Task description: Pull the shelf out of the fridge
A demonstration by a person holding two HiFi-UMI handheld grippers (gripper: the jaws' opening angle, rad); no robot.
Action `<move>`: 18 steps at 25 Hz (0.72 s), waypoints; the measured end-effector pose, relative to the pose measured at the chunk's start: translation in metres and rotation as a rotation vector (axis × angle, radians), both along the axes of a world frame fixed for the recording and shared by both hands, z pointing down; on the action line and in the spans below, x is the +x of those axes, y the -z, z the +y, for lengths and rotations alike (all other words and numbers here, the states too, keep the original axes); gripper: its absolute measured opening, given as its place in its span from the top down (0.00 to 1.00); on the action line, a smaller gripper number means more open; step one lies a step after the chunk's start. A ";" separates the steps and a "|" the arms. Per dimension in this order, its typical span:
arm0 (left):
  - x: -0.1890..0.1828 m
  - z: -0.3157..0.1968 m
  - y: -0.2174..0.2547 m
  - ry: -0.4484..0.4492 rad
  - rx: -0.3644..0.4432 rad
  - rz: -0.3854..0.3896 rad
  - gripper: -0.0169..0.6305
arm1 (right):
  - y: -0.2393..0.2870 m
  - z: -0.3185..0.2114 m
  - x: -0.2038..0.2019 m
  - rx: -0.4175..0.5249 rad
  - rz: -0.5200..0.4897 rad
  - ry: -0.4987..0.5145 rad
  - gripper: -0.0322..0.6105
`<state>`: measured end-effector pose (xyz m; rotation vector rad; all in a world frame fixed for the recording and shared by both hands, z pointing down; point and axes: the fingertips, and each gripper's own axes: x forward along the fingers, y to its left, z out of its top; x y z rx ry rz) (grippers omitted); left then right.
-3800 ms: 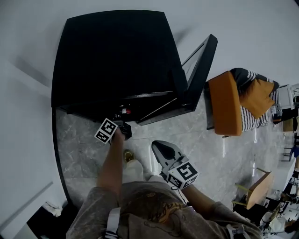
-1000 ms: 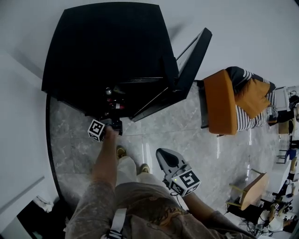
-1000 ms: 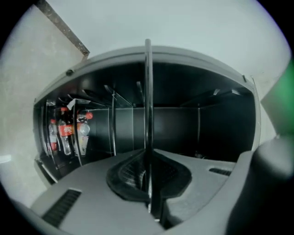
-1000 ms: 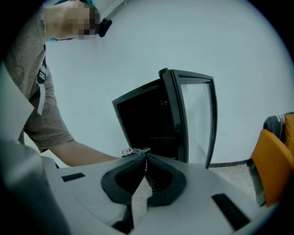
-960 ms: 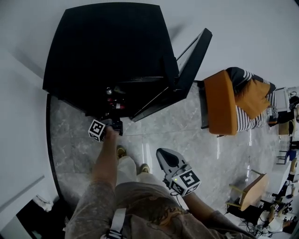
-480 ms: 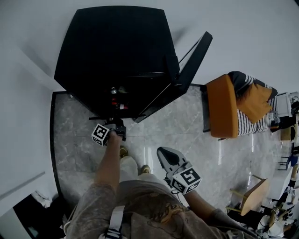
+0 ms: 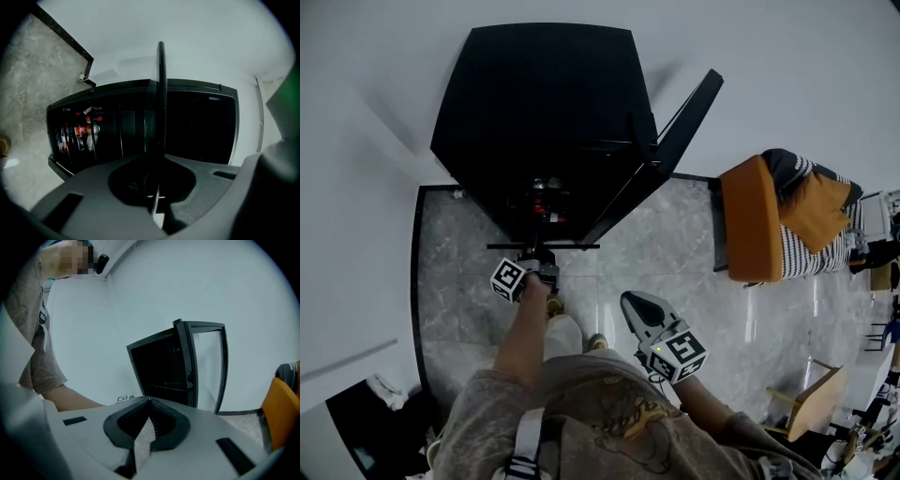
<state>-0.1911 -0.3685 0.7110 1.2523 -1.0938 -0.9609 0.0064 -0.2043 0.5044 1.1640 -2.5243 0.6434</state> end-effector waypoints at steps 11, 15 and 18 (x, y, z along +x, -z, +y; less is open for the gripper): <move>0.006 0.040 0.034 -0.021 0.017 -0.005 0.95 | 0.013 0.009 0.008 0.033 -0.028 0.020 0.92; 0.006 0.056 0.048 -0.012 0.031 0.013 0.95 | 0.016 0.013 0.014 0.046 -0.031 0.021 0.92; 0.004 0.069 0.058 -0.010 0.037 0.018 0.95 | 0.017 0.015 0.019 0.054 -0.033 0.016 0.92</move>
